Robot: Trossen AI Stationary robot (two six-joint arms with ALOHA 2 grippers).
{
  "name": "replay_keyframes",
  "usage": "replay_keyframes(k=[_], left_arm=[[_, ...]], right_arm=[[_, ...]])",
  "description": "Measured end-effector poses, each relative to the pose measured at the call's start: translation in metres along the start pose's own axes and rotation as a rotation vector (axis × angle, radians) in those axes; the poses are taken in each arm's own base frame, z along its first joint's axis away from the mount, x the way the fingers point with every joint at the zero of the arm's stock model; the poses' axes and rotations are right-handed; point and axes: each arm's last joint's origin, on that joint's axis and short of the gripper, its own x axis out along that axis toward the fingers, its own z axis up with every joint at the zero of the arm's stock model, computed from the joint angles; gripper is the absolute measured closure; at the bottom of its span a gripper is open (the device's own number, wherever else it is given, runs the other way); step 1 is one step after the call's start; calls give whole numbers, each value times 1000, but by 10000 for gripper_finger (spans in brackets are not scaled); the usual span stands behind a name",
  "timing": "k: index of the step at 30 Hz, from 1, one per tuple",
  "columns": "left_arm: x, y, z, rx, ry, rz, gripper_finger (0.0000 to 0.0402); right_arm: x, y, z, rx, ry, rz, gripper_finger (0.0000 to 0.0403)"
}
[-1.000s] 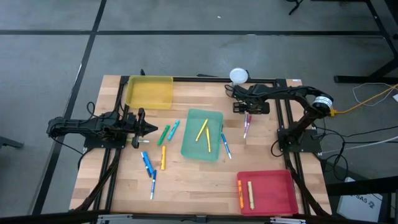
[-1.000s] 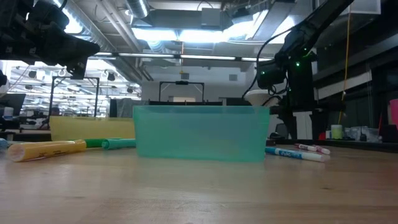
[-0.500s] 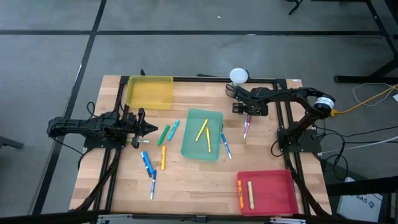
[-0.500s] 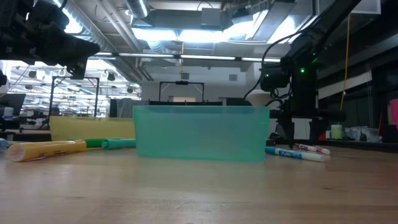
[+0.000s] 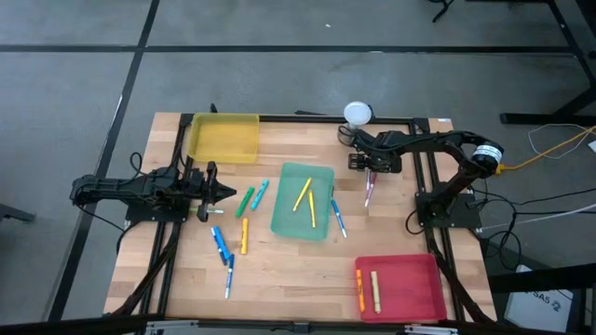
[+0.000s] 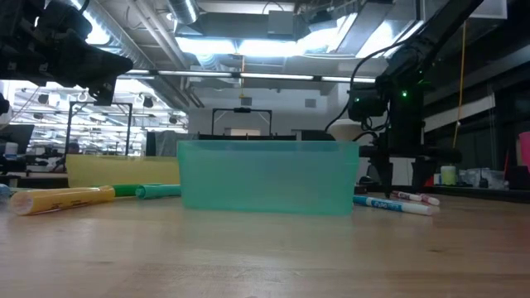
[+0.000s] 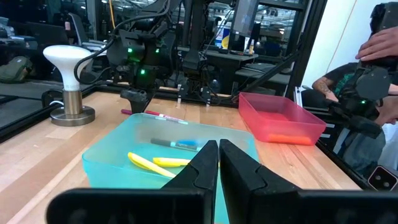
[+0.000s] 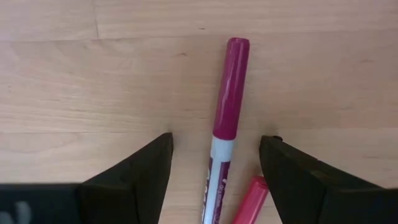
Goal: Pick & Place Markers
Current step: Put the purple marker pen into the yellow bin
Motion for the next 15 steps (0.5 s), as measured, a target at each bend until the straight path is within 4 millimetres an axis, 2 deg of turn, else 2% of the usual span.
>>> replay_keyframes(k=[15], left_arm=[[0, 0, 0, 0, 0, 0, 390]], right_arm=[[0, -1, -1, -6, -4, -22, 169]])
